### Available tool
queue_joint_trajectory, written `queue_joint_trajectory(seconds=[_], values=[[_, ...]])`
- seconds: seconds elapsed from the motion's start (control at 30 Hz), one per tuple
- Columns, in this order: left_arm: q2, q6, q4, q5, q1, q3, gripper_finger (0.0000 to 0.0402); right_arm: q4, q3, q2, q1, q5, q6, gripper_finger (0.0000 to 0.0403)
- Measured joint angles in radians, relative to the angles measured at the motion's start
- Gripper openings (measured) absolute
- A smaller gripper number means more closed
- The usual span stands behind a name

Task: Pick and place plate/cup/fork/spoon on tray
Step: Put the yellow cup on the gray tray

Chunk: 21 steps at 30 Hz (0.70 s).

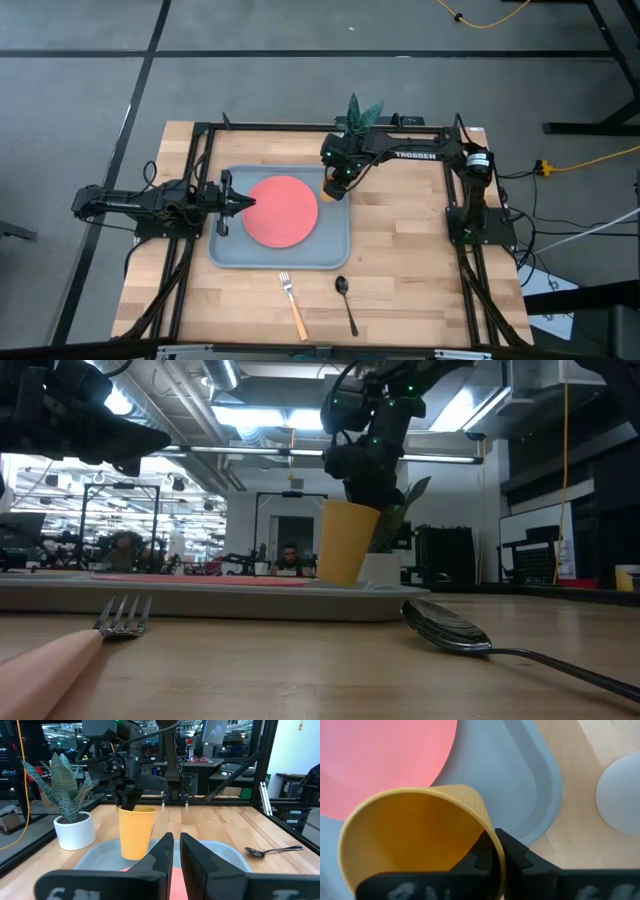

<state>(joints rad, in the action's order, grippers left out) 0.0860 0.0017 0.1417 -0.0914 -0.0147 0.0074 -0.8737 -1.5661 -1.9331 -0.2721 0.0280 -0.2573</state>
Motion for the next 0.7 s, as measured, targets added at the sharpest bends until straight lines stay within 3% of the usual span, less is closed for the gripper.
queue_joint_trajectory(seconds=[0.5, 0.7], values=[[0.0, -0.001, 0.0, 0.0, 0.0, 0.0, 0.0027, 0.055, 0.001, 0.0, 0.008, 0.001, -0.003, 0.0022], [0.0, -0.002, 0.0, 0.0, 0.0, 0.0, 0.0027, 0.037, 0.001, -0.003, 0.012, 0.047, -0.027, 0.0023]])
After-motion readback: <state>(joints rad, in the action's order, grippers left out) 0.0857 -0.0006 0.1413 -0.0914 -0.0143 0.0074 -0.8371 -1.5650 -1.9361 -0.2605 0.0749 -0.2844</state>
